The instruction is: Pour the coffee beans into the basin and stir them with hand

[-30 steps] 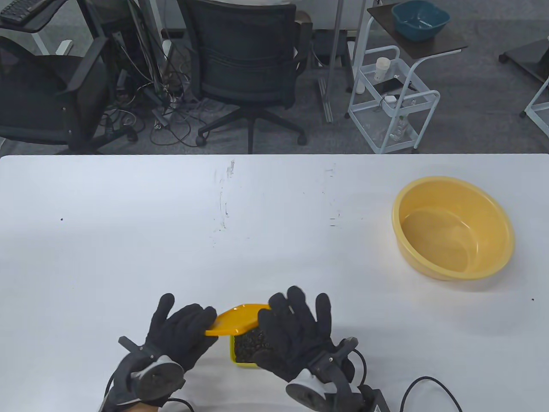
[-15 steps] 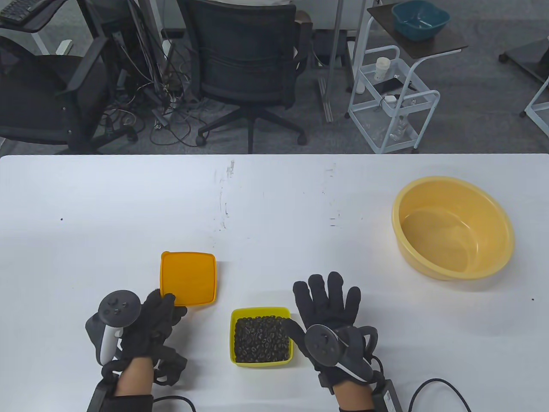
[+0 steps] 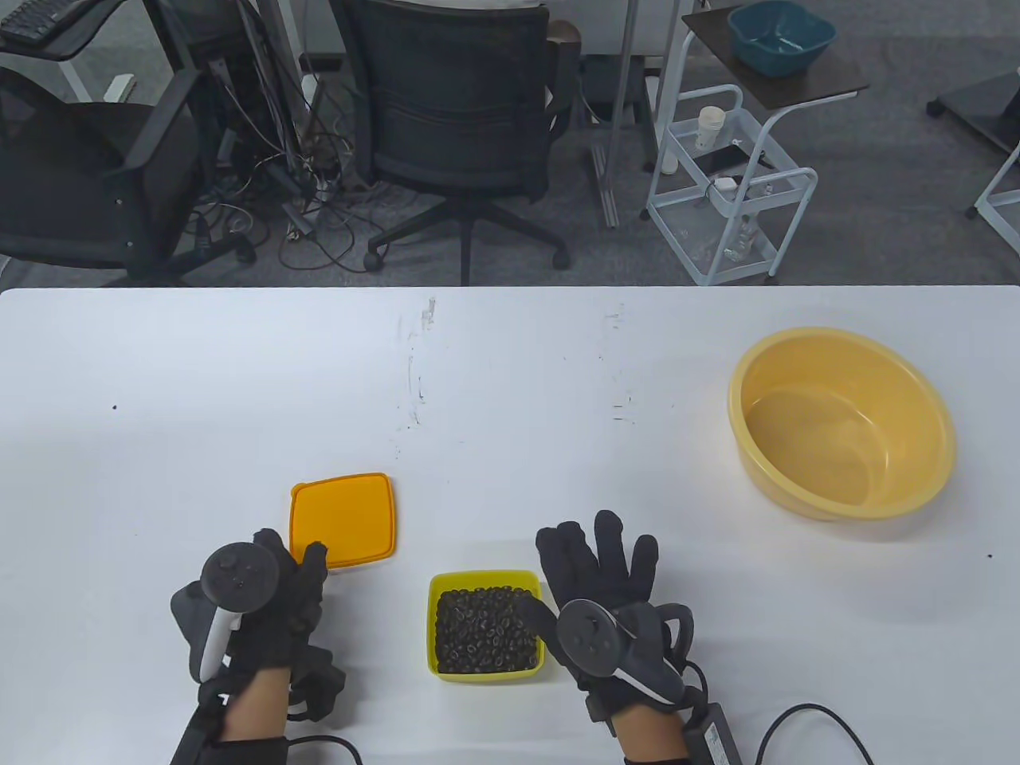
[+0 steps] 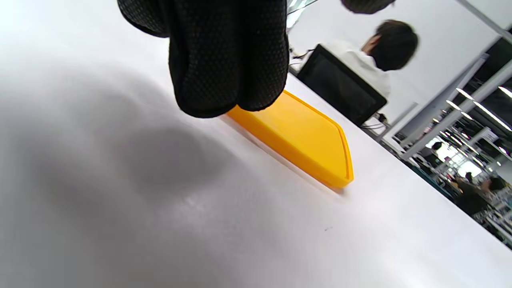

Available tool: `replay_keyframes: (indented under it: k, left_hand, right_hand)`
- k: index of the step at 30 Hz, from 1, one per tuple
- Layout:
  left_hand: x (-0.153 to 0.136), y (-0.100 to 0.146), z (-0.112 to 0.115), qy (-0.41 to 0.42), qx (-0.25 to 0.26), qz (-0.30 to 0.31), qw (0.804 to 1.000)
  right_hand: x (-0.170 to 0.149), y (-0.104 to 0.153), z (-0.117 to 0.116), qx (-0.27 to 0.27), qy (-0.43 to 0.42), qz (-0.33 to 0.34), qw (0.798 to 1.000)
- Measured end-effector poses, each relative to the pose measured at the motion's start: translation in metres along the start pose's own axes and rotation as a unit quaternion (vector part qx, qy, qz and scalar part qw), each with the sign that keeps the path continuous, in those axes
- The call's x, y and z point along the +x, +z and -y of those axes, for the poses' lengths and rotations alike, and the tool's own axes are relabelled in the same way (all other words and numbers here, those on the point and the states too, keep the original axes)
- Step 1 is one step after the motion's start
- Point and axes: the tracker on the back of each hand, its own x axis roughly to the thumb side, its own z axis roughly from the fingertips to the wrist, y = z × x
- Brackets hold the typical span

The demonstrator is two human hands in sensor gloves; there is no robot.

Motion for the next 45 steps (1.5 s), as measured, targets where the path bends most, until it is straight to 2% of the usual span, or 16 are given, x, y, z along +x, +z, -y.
replay_keyframes:
  k: [2, 4, 5, 9, 11, 15, 23, 25, 27, 31, 33, 35, 38, 41, 45]
  left_hand:
    - [0.009, 0.006, 0.000, -0.024, 0.012, 0.041, 0.999]
    - [0.019, 0.010, 0.003, -0.054, 0.007, 0.139, 0.989]
    - [0.028, 0.013, 0.006, -0.094, 0.008, 0.206, 0.974]
    - [0.047, 0.028, 0.021, -0.235, 0.033, 0.293, 0.926]
    - [0.051, 0.032, 0.028, -0.258, 0.021, 0.304, 0.917]
    - [0.048, 0.032, 0.030, -0.251, 0.005, 0.292, 0.923]
    - [0.038, 0.024, 0.029, -0.223, -0.012, 0.257, 0.940]
    - [0.038, 0.025, 0.028, -0.221, -0.011, 0.260, 0.940]
    - [0.039, 0.026, 0.027, -0.223, -0.010, 0.266, 0.938]
    - [0.043, 0.030, 0.027, -0.213, -0.010, 0.276, 0.937]
    - [0.046, 0.032, 0.028, -0.218, -0.008, 0.284, 0.934]
    - [0.049, 0.035, 0.027, -0.221, -0.003, 0.294, 0.930]
    - [0.052, 0.039, 0.028, -0.221, 0.001, 0.306, 0.926]
    - [0.054, 0.040, 0.030, -0.225, -0.003, 0.308, 0.924]
    - [0.053, 0.038, 0.033, -0.228, -0.011, 0.308, 0.924]
  right_hand:
    - [-0.001, -0.001, -0.003, 0.016, -0.007, -0.012, 1.000]
    - [-0.003, -0.003, -0.009, 0.034, -0.020, -0.023, 0.999]
    - [-0.003, -0.004, -0.014, 0.050, -0.034, -0.031, 0.998]
    - [-0.006, -0.008, -0.033, 0.130, -0.088, -0.069, 0.985]
    - [-0.007, -0.010, -0.041, 0.160, -0.114, -0.087, 0.977]
    - [-0.010, -0.012, -0.051, 0.222, -0.126, -0.099, 0.962]
    - [-0.008, -0.013, -0.055, 0.259, -0.168, -0.140, 0.941]
    - [-0.004, -0.011, -0.052, 0.241, -0.165, -0.183, 0.939]
    - [-0.004, -0.012, -0.048, 0.227, -0.166, -0.200, 0.938]
    - [-0.019, -0.015, -0.021, 0.206, -0.223, -0.232, 0.924]
    - [-0.036, -0.012, -0.001, 0.185, -0.261, -0.268, 0.909]
    - [-0.056, -0.007, 0.017, 0.178, -0.274, -0.269, 0.906]
    - [-0.086, 0.004, 0.047, 0.151, -0.355, -0.288, 0.876]
    - [-0.125, 0.012, 0.089, 0.100, -0.405, -0.313, 0.853]
    - [-0.169, 0.014, 0.138, -0.017, -0.387, -0.350, 0.853]
